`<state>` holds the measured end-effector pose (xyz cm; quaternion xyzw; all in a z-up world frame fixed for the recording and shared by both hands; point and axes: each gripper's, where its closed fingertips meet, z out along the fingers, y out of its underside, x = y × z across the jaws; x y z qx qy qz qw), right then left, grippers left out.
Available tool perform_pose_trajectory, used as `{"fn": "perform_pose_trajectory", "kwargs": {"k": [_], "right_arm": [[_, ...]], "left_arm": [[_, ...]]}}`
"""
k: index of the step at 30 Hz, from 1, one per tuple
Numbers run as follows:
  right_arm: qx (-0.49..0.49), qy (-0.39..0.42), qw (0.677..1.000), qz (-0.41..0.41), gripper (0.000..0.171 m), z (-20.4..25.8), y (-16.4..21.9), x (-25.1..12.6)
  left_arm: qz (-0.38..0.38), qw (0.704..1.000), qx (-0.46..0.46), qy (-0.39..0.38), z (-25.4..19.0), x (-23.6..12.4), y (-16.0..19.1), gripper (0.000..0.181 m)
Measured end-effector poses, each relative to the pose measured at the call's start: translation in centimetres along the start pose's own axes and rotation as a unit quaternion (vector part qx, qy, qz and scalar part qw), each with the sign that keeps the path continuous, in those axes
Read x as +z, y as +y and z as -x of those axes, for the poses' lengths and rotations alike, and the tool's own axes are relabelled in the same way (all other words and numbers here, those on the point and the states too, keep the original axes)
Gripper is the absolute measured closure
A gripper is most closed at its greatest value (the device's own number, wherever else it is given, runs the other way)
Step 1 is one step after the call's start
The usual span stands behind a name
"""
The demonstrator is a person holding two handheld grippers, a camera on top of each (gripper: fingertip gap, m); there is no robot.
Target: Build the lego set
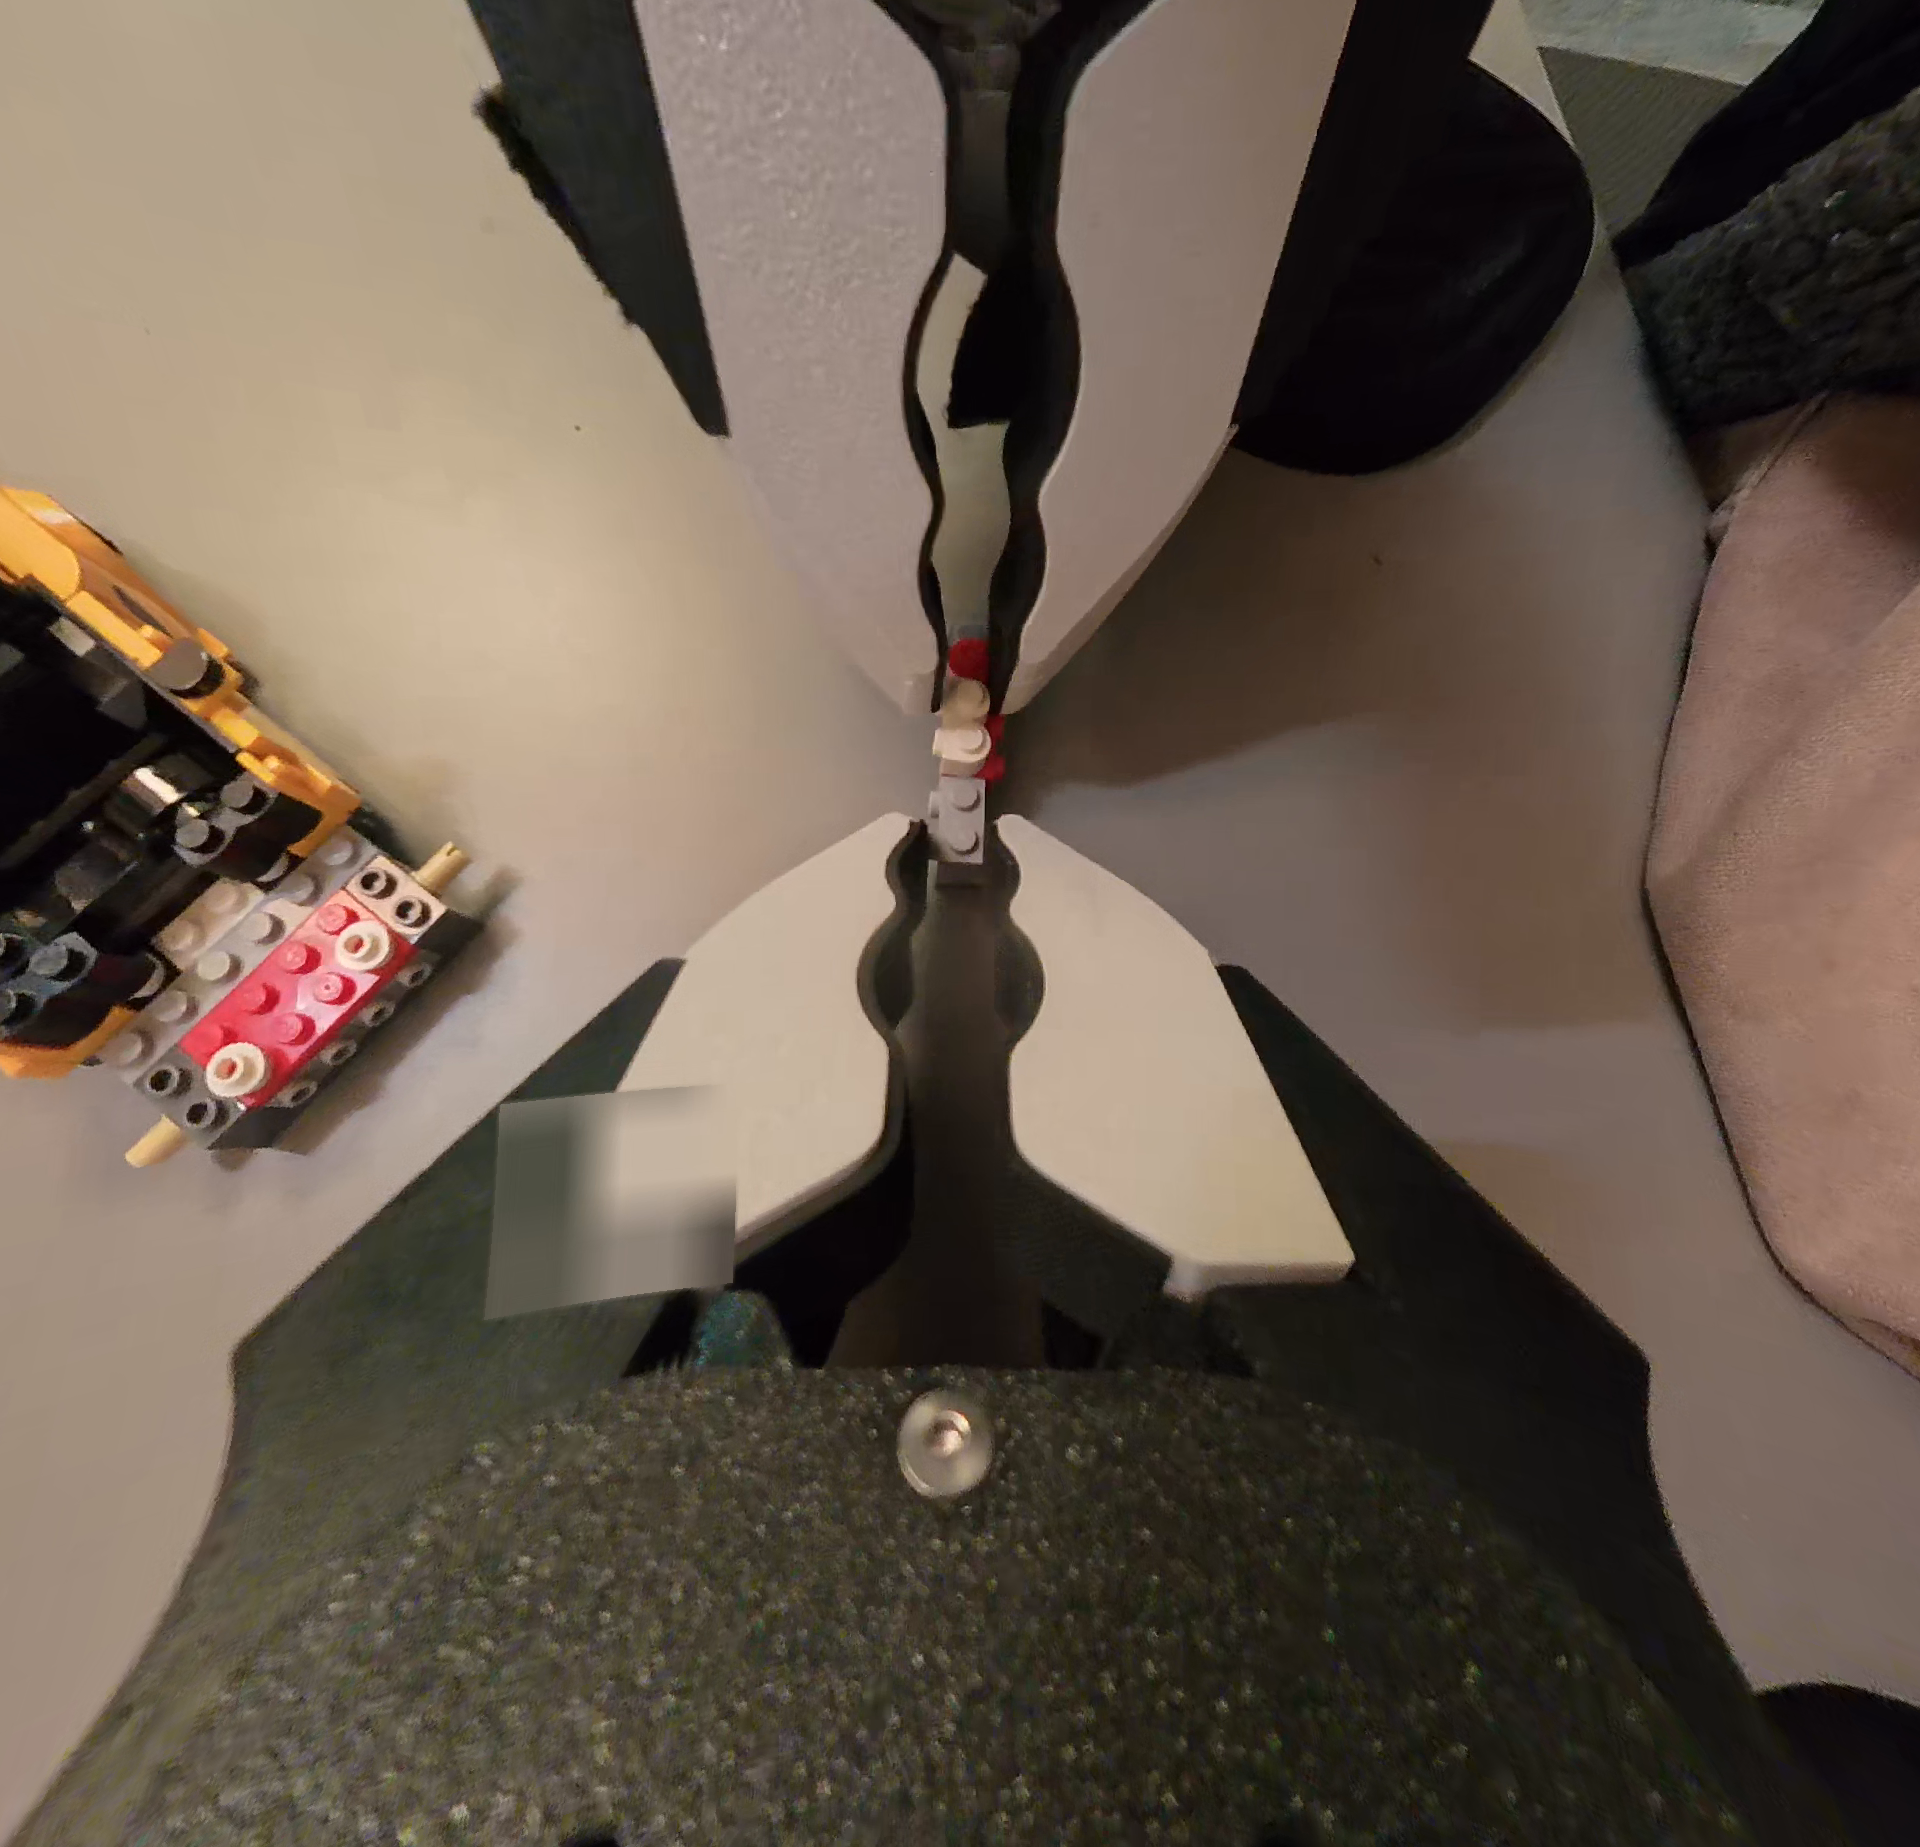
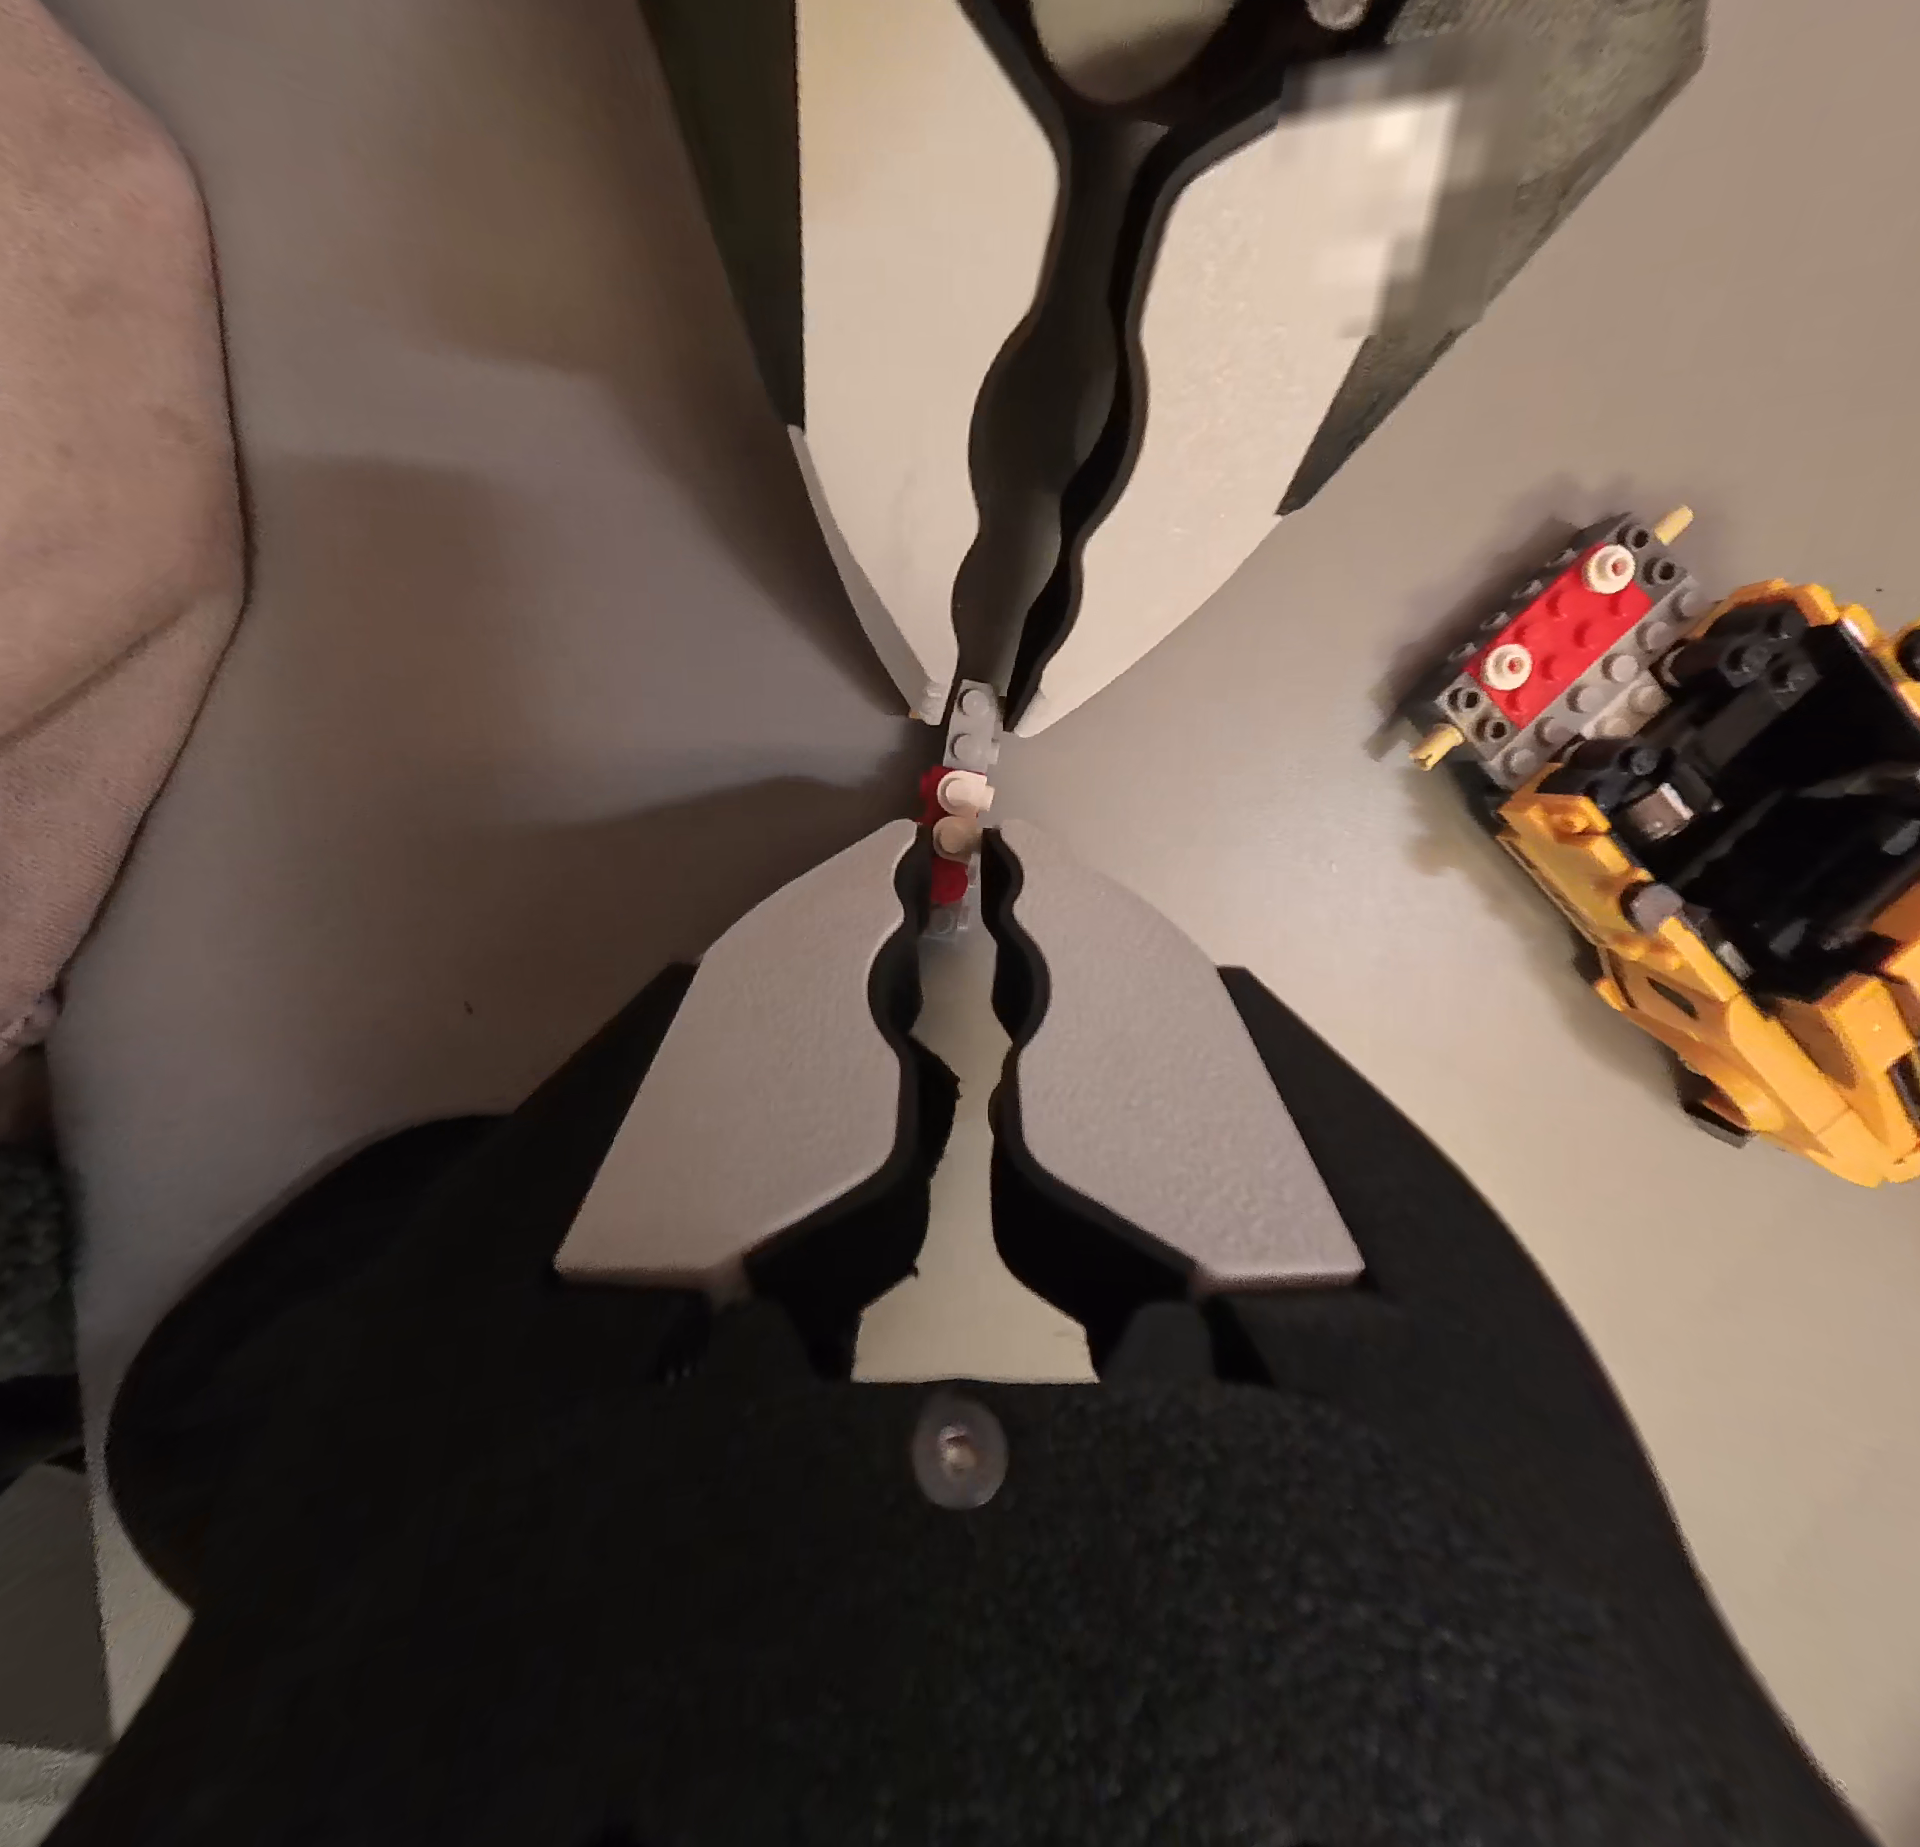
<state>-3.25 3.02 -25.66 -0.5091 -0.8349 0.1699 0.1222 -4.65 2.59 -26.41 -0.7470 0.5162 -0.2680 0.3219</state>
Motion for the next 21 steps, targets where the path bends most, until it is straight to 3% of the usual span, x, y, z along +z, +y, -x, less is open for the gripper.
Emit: {"fn": "perform_pose_trajectory", "kwargs": {"k": [21], "right_arm": [[-0.073, -0.027, 0.997, 0.003, 0.163, 0.14, -0.09, 0.05]], "left_arm": [[0.008, 1.000, -0.024, 0.009, -0.10, -0.02, 0.12, 0.171]]}}
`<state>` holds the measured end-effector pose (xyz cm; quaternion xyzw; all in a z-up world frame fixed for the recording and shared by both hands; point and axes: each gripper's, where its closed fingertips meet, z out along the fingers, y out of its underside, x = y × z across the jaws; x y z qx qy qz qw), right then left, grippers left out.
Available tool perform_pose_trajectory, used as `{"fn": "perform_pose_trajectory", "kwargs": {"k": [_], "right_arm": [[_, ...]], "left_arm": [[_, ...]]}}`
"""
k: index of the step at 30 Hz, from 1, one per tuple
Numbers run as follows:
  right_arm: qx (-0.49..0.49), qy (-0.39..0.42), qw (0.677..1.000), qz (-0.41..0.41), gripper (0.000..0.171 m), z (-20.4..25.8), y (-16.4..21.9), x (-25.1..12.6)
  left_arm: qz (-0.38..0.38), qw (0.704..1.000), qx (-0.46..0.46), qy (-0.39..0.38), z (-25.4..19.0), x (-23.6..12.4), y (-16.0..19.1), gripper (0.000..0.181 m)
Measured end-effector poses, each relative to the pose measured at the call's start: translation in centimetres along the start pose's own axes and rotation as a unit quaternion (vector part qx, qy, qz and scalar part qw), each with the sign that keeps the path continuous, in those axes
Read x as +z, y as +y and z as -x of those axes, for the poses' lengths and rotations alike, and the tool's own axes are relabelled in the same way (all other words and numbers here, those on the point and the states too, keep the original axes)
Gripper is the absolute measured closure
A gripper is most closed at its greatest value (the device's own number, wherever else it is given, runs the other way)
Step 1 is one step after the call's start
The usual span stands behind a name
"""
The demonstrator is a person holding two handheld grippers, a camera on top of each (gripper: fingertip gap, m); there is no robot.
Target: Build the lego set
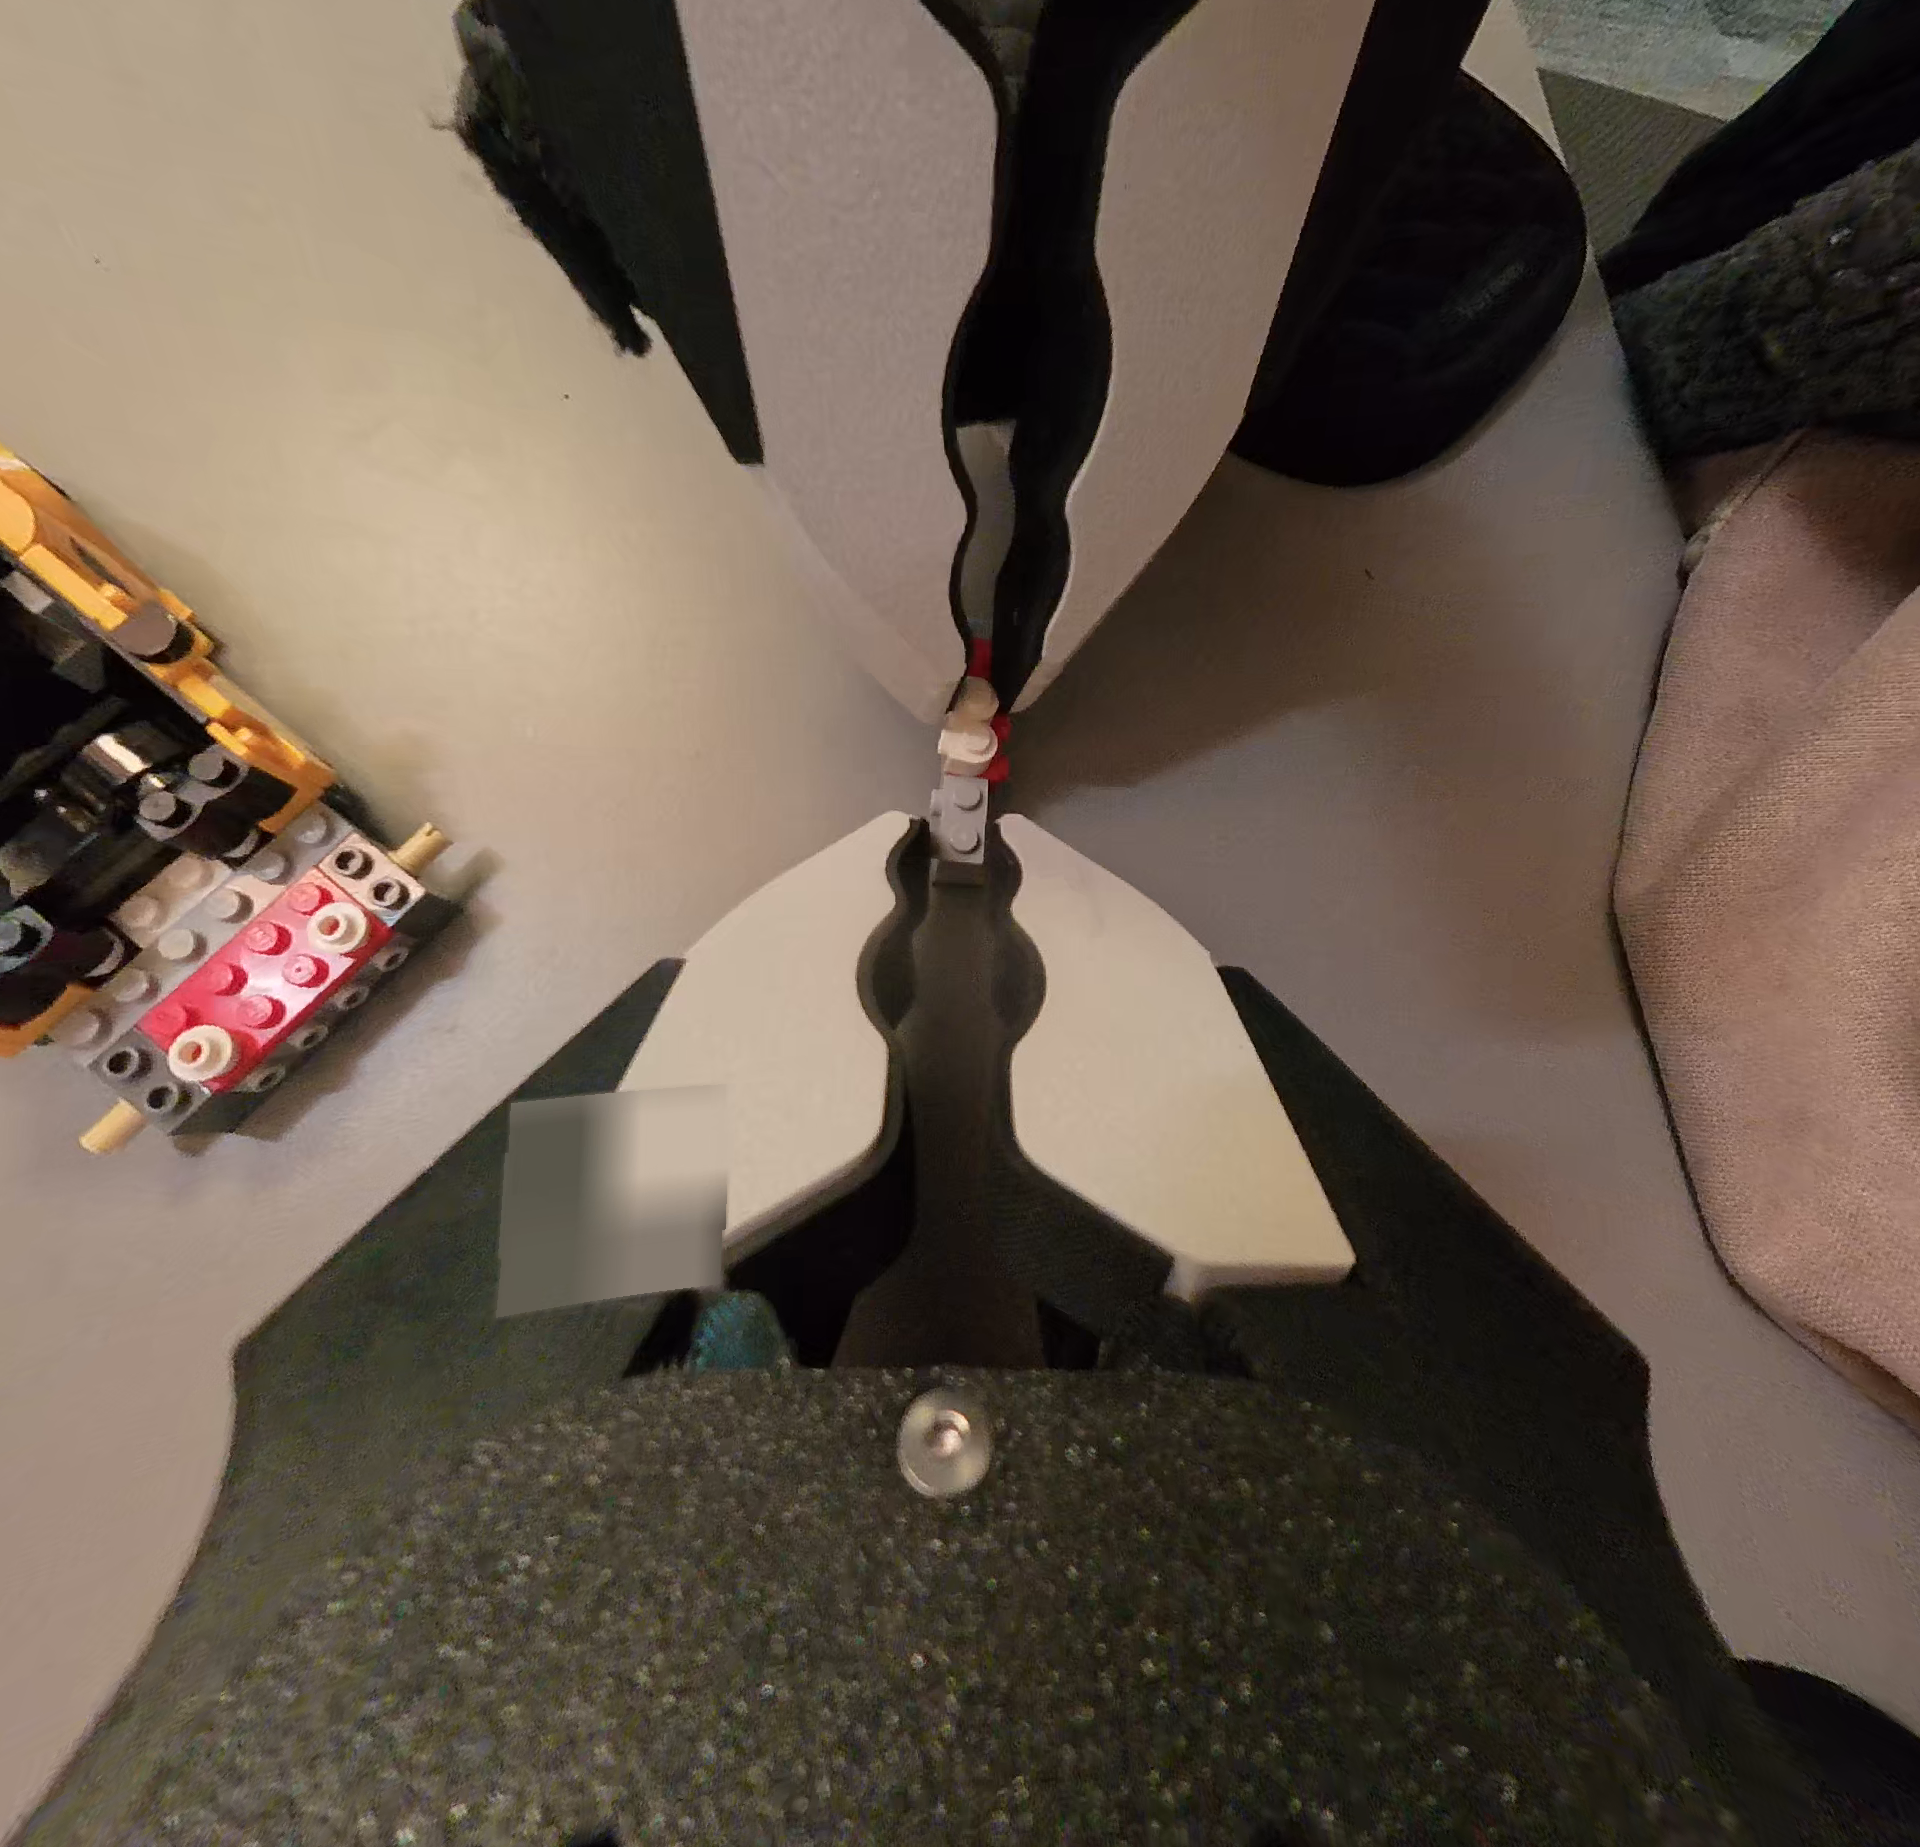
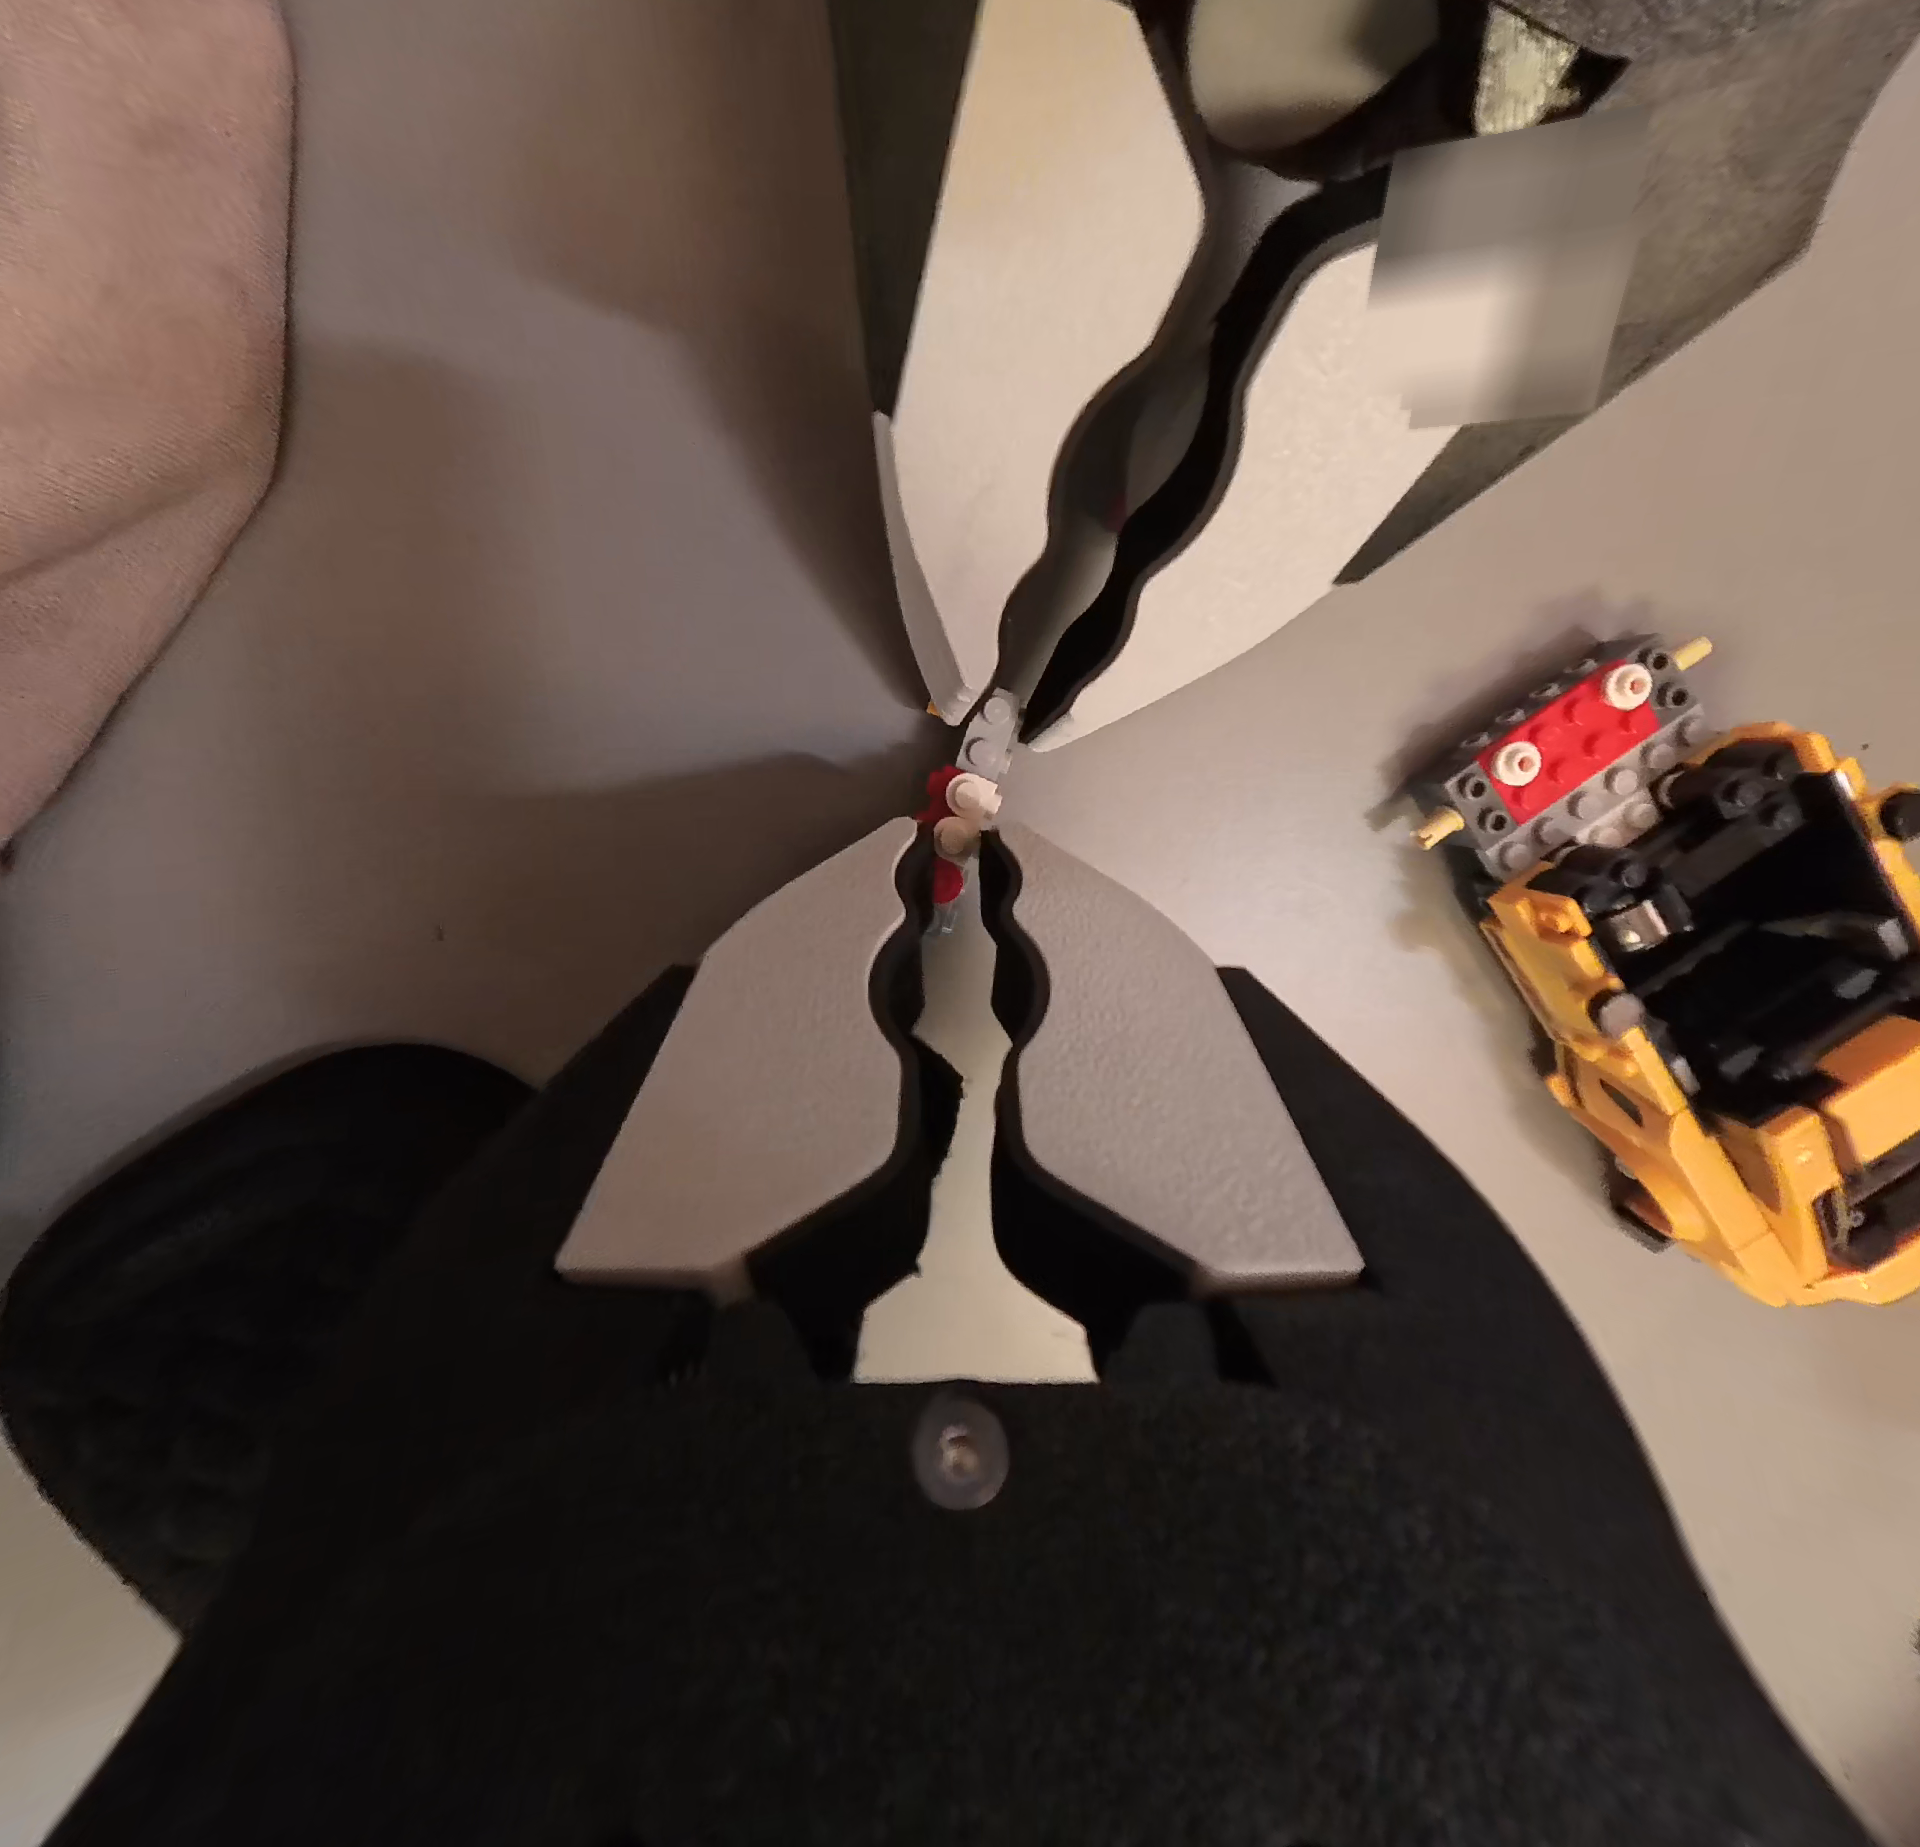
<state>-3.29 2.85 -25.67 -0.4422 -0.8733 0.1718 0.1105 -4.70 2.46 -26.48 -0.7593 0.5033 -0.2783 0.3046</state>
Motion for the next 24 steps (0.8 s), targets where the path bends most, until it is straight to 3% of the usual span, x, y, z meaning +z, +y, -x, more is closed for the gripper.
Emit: {"fn": "perform_pose_trajectory", "kwargs": {"k": [10, 15, 24], "right_arm": [[0.136, 0.046, 0.990, -0.010, 0.157, -0.78, -0.56, 0.11], [0.116, 0.045, 0.992, -0.002, 0.162, -0.65, -0.57, 0.48], [-0.009, 0.032, 0.999, 0.001, 0.163, -0.59, -0.60, 0.49]], "left_arm": [[0.005, 1.000, -0.007, -0.013, 0.24, -0.06, 0.02, 0.171], [0.006, 1.000, -0.005, -0.015, 0.28, -0.07, 0.07, 0.171], [0.005, 1.000, 0.002, -0.009, 0.28, -0.07, 0.10, 0.171]]}}
